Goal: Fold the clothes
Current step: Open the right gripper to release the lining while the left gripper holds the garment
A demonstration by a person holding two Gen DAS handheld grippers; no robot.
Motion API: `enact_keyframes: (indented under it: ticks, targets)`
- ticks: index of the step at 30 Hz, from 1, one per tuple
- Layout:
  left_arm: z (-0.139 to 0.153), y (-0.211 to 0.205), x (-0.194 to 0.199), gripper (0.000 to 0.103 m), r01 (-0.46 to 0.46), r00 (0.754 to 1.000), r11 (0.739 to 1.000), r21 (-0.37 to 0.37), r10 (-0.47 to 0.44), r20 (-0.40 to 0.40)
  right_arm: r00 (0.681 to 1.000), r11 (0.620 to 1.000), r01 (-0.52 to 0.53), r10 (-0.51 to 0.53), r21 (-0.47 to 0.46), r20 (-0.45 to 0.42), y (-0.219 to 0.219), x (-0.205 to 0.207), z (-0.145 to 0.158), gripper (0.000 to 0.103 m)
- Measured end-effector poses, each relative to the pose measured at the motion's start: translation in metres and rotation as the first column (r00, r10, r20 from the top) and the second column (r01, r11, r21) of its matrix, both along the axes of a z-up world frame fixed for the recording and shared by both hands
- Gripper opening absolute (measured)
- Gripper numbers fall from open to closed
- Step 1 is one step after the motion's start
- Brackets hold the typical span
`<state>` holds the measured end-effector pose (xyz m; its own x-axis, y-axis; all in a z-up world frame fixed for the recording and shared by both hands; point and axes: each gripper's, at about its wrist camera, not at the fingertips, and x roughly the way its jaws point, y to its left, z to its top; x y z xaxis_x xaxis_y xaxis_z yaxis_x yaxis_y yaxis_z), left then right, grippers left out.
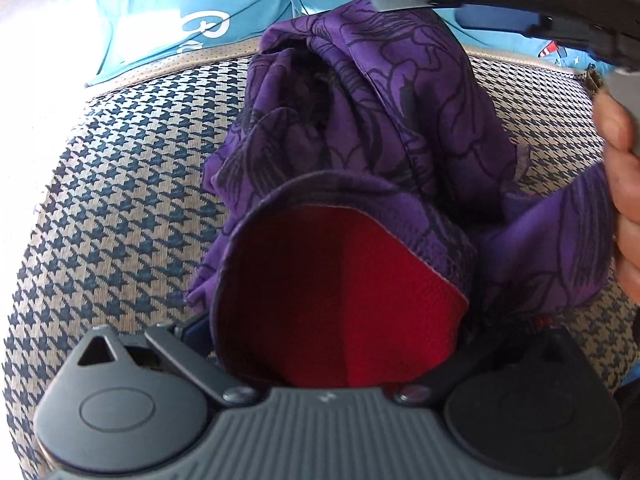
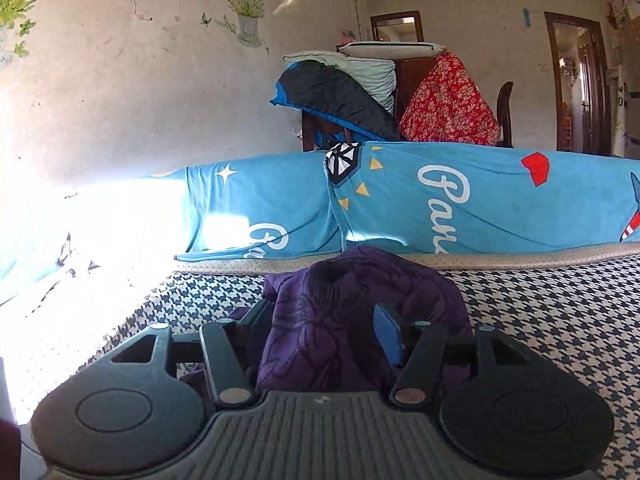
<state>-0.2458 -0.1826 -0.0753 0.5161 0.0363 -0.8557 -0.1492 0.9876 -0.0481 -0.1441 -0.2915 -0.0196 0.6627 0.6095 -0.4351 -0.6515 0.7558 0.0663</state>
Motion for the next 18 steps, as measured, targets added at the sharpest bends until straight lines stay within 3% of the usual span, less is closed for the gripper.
enact_keyframes:
  ticks: [5, 8, 12, 18]
  targets:
    - [-0.001, -0.003, 0.0, 0.103, 0.03, 0.999, 0.999, -0.019, -0.03, -0.014, 0.999, 0.998, -0.036, 0.036, -0.052, 0.003, 0.029, 0.012, -0.01, 0.065]
    - [0.002, -0.002, 0.001, 0.103, 0.041, 0.999, 0.998, -0.041, -0.041, -0.013, 0.999, 0.994, -0.04, 0.041, -0.1, 0.003, 0.045, 0.02, -0.019, 0.064]
    - [0.015, 0.008, -0.001, 0.103, 0.048, 0.999, 0.99, -0.135, -0.045, 0.026, 1.0, 0.983, -0.013, 0.015, -0.185, 0.009, 0.048, 0.023, -0.03, 0.017]
    - [0.043, 0.025, -0.008, 0.103, 0.078, 0.986, 0.959, -0.272, -0.033, 0.164, 0.998, 0.993, 0.064, -0.063, -0.101, 0.014, 0.01, 0.028, -0.014, 0.009]
